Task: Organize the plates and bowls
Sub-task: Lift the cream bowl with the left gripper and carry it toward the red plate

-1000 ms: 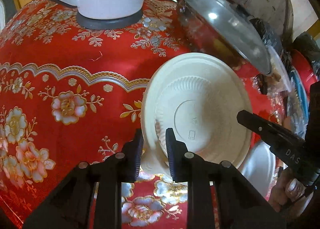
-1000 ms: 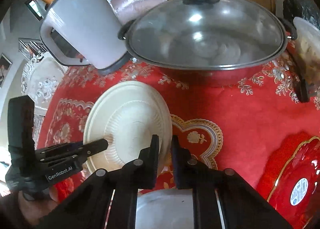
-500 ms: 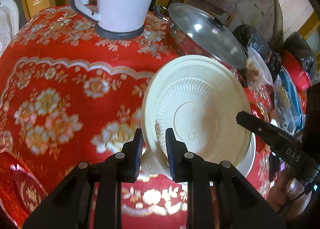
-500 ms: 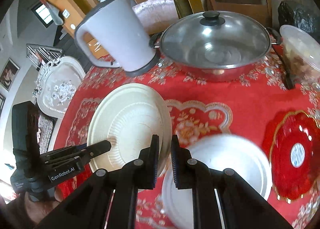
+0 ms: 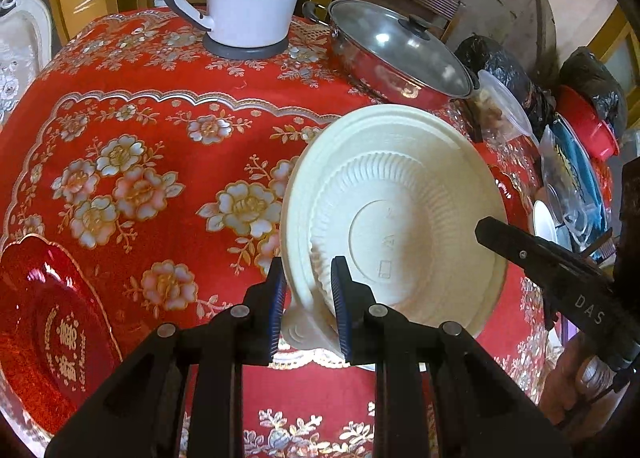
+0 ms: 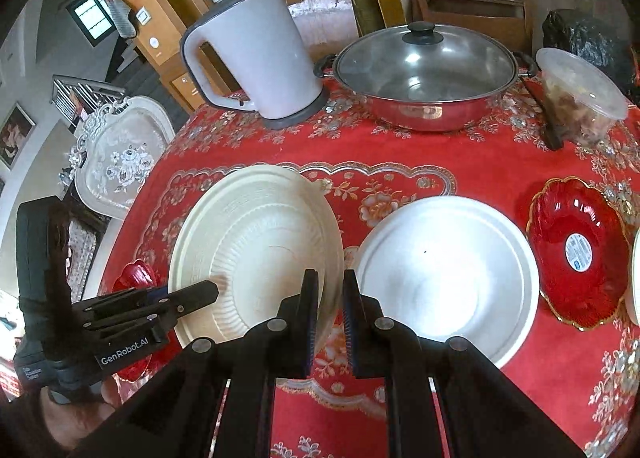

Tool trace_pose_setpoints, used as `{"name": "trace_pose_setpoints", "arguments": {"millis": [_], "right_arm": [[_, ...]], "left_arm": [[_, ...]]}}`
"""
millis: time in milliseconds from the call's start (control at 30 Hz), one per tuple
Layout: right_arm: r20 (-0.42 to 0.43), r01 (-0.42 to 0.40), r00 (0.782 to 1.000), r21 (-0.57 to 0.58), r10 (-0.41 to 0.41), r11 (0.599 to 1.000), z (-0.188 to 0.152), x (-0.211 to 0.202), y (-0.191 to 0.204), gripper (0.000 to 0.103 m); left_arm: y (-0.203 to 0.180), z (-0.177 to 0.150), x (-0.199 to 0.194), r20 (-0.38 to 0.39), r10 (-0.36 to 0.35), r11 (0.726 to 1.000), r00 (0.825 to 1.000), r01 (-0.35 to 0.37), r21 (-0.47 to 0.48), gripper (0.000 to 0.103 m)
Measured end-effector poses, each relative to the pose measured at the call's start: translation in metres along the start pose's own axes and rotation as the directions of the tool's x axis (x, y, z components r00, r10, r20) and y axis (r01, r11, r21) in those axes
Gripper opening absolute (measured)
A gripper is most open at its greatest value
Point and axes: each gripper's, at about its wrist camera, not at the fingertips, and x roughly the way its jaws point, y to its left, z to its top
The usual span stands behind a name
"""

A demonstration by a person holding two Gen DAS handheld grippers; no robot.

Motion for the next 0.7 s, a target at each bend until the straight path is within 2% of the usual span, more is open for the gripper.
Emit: {"name": "trace_pose_setpoints", "arguments": {"millis": [400,700], "right_arm": [[0.015,-0.008,1.0,-0.017,0.008,1.0,-0.006,-0.011,0.017,0.012],[0.011,-0.041,0.999,-0.073,0.042,0.997,-0.003,-0.005,0.05,0.012]], "left_arm": [[0.001,-0.01,-0.021,0.025,0.076,0.997,0.997,-0.077,0.011,0.02],[0.032,-0.016,-0.036,0.036,0.123,0.991,0.992,-0.121,-0.048,0.02]]}}
